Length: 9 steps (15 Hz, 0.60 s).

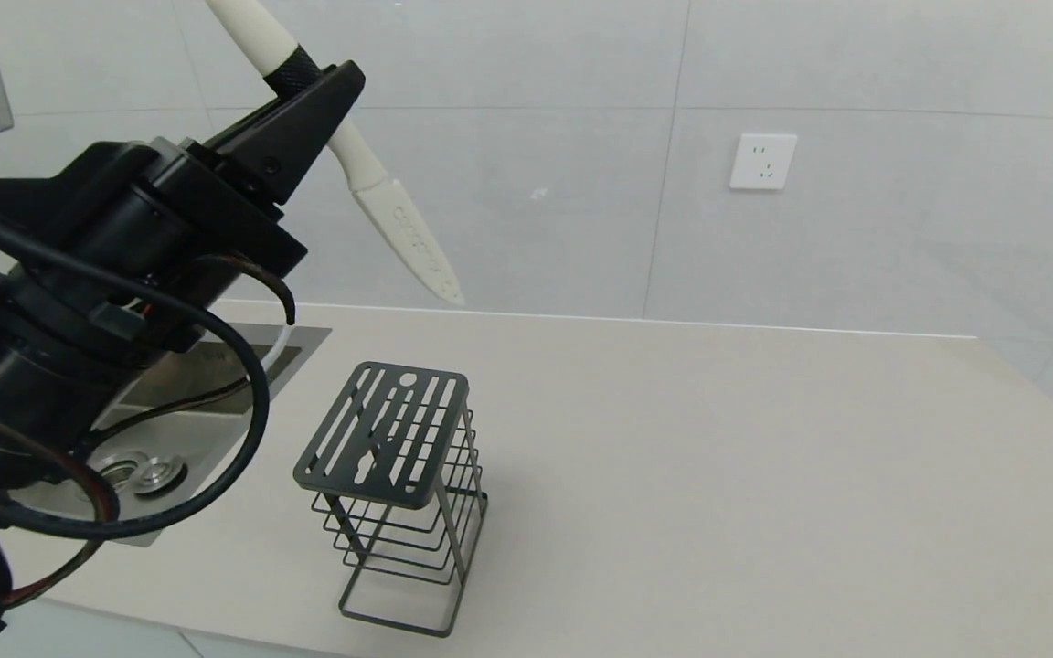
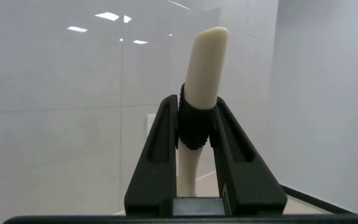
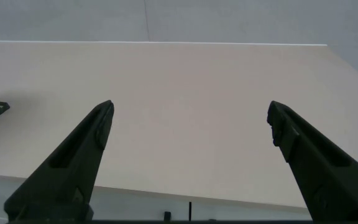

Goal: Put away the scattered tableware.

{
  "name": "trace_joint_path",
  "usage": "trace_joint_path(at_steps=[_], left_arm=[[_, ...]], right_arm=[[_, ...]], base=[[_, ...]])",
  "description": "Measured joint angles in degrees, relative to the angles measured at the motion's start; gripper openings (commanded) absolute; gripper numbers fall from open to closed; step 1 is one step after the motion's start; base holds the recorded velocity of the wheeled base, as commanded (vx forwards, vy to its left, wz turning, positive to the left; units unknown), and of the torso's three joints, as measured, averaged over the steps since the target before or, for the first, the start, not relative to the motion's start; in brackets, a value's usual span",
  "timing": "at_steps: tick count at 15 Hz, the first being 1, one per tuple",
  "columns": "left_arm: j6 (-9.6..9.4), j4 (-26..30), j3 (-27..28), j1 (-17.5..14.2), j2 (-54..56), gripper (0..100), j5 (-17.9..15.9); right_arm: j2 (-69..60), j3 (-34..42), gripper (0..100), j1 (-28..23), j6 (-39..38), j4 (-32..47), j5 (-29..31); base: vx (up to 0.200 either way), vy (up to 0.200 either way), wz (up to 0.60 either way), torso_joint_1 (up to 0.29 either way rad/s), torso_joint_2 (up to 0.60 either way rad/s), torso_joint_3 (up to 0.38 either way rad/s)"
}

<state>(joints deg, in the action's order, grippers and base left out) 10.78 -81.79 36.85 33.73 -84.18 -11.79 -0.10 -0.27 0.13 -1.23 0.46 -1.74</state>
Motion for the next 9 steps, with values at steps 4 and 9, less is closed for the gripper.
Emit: trace_joint_path(at_steps=[4, 9], left_arm=[[-0.18, -0.09, -3.25, -0.39, -0.11, 0, -0.06], [-7.17, -0.51, -7.69, -1.65, -2.76, 0, -3.51]], right_arm=[[0.00, 0.00, 100, -0.02, 0.01, -0.02, 0.00], [0.00, 0.00, 100, -0.09, 0.15, -0.04, 0.09]], base=[[0.000, 0.000, 0.00, 0.000, 0.00, 0.000], [0.000, 0.000, 0.00, 0.000, 0.00, 0.000]])
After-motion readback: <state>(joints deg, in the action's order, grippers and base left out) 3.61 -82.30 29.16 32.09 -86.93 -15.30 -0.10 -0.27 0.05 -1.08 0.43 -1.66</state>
